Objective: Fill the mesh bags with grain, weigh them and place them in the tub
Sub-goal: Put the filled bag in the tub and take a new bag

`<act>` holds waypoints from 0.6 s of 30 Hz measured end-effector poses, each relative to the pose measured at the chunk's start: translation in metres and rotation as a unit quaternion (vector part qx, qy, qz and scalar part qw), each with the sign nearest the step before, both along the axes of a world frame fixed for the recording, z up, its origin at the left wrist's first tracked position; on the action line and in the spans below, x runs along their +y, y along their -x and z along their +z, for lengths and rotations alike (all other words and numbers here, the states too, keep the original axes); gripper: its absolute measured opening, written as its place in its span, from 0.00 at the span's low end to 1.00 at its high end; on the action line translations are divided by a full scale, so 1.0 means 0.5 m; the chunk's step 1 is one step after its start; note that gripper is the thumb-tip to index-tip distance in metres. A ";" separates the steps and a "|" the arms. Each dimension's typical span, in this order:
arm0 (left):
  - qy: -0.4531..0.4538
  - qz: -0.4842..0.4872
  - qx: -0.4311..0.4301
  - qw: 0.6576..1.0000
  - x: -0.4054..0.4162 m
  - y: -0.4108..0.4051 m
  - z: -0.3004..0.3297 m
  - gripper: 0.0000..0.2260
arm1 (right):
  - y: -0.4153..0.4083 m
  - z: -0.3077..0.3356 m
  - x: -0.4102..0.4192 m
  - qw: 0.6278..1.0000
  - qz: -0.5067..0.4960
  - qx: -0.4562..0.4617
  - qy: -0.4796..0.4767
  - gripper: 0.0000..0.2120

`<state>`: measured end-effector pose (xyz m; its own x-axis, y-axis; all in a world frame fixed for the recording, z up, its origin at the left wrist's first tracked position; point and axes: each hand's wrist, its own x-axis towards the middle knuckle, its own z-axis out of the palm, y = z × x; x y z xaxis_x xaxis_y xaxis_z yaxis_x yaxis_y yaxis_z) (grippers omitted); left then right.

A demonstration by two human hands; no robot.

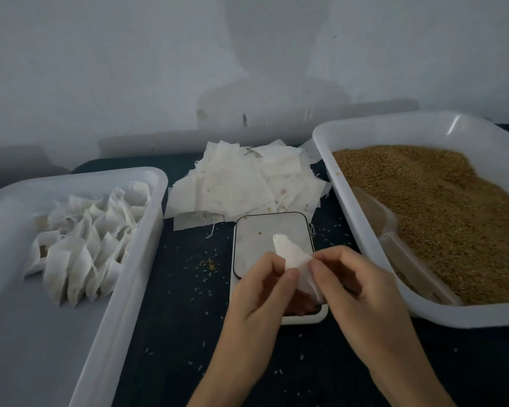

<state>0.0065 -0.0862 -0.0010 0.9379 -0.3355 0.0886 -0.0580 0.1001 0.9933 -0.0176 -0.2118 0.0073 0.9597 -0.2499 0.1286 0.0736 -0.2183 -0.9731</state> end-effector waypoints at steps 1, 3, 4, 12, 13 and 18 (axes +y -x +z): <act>0.005 0.009 -0.007 1.000 0.001 0.000 -0.002 0.08 | 0.001 0.000 0.000 0.999 0.001 0.005 -0.034 0.08; 0.028 0.025 0.001 0.999 0.006 0.000 -0.002 0.06 | -0.007 -0.009 -0.003 0.995 -0.015 0.029 -0.089 0.14; 0.058 0.035 0.029 0.997 0.011 0.001 -0.004 0.09 | -0.012 -0.015 -0.008 0.993 -0.027 0.050 -0.108 0.14; 0.134 0.050 0.138 0.980 0.048 -0.016 -0.024 0.09 | -0.010 -0.018 -0.022 0.959 0.057 0.161 -0.226 0.08; 0.105 0.063 0.123 0.985 0.049 -0.018 -0.027 0.09 | -0.010 -0.017 -0.018 0.966 0.038 0.146 -0.210 0.05; -0.060 0.289 -0.133 0.946 0.061 -0.017 -0.006 0.09 | -0.009 -0.012 -0.006 0.987 -0.017 0.054 -0.148 0.03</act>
<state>0.0149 -0.0558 -0.0038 0.9172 0.2051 0.3415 -0.3186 -0.1370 0.9379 -0.0130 -0.2149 0.0015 0.9540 -0.2942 -0.0582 -0.0375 0.0756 -0.9964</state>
